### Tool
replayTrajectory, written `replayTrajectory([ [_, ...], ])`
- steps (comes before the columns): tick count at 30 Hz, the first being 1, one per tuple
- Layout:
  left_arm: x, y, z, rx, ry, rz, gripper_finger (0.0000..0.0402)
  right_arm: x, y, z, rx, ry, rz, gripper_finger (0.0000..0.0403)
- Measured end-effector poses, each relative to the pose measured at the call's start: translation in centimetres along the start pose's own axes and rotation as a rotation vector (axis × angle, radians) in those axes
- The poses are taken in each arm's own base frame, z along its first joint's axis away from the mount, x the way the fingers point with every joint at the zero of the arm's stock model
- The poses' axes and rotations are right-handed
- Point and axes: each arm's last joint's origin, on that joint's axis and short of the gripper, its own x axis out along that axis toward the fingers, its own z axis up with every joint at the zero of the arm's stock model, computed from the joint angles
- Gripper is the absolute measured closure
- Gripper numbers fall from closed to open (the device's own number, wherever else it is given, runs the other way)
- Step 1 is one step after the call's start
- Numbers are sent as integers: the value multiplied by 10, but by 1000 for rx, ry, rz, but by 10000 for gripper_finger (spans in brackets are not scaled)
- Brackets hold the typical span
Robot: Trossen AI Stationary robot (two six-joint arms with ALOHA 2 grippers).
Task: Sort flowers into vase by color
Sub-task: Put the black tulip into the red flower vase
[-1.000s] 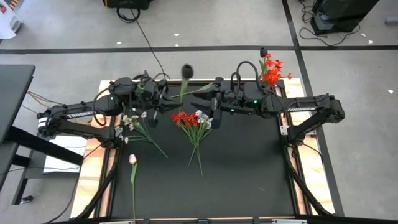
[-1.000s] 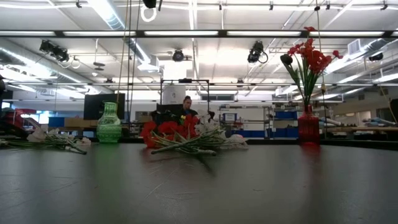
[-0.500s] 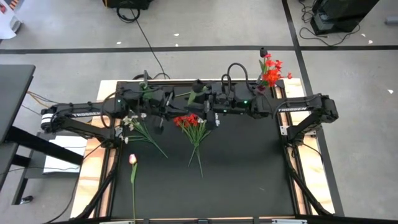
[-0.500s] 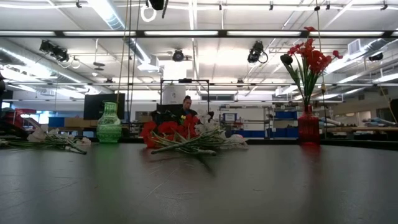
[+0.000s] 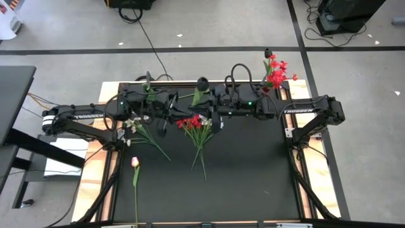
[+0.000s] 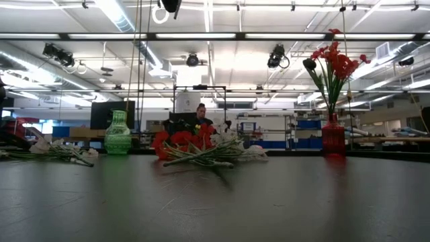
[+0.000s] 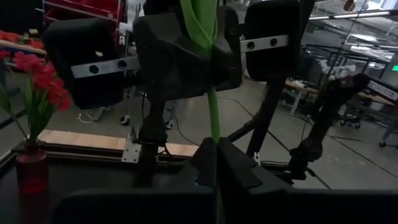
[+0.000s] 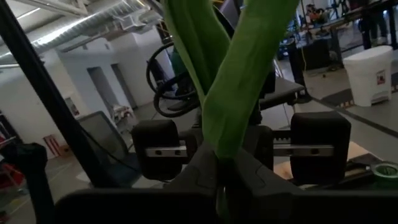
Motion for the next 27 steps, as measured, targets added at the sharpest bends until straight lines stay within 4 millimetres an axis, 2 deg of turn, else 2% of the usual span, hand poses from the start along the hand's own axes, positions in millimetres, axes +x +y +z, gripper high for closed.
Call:
replayTrajectory([
  [3, -1, 0, 0, -2, 6, -1, 364, -2, 0, 0, -13, 16, -21, 386],
  [6, -11, 0, 7, 8, -13, 17, 329, -11, -1, 3, -31, 47, -96, 387],
  [13, -37, 4, 14, 6, 31, 100, 266, -46, 1, 14, -59, 148, -294, 387],
  [23, -64, 9, 25, 52, -10, 267, 256, -116, 4, 17, -124, 302, -717, 387],
  [27, -69, 12, 28, 75, -26, 336, 256, -150, 3, 17, -94, 243, -851, 387],
])
